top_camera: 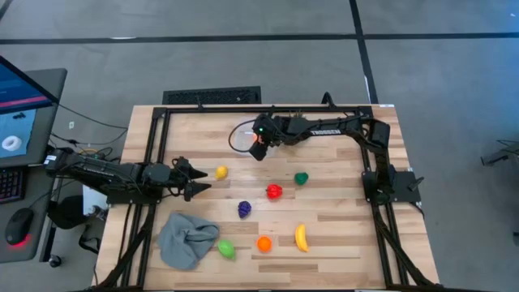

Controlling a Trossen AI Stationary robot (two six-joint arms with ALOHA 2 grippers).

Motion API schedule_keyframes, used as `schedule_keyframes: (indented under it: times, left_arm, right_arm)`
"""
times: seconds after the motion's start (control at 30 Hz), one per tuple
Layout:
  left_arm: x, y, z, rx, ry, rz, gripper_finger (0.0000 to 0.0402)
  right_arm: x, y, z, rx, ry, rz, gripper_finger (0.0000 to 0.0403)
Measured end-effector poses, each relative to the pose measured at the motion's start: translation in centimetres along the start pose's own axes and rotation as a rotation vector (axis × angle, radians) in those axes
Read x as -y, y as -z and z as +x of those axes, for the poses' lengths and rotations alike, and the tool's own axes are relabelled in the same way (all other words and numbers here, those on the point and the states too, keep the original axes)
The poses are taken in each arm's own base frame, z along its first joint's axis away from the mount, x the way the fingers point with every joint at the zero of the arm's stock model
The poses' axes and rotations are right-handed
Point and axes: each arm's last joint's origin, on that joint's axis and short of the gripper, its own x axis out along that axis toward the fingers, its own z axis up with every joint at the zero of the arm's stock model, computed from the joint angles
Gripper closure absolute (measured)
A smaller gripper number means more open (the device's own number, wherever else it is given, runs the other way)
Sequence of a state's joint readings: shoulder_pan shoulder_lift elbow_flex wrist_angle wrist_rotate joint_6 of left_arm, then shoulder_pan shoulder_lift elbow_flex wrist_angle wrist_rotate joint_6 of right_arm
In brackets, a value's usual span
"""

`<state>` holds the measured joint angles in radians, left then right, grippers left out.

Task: Pick and placing Produce into tupperware
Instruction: Put the pink peach into the transparent container

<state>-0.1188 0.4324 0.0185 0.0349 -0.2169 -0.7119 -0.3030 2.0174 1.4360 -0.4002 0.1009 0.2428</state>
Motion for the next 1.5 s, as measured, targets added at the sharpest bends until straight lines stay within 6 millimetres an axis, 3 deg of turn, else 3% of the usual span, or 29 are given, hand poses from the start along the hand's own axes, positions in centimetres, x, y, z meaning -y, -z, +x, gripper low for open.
schedule_keyframes:
  times: [1.5]
  left_arm:
    - [0.00, 0.00, 0.00, -0.001, 0.002, -0.006, 0.0078]
  right_arm:
    - [0.03, -0.43, 0.01, 0.027, -0.066, 0.011, 0.0130]
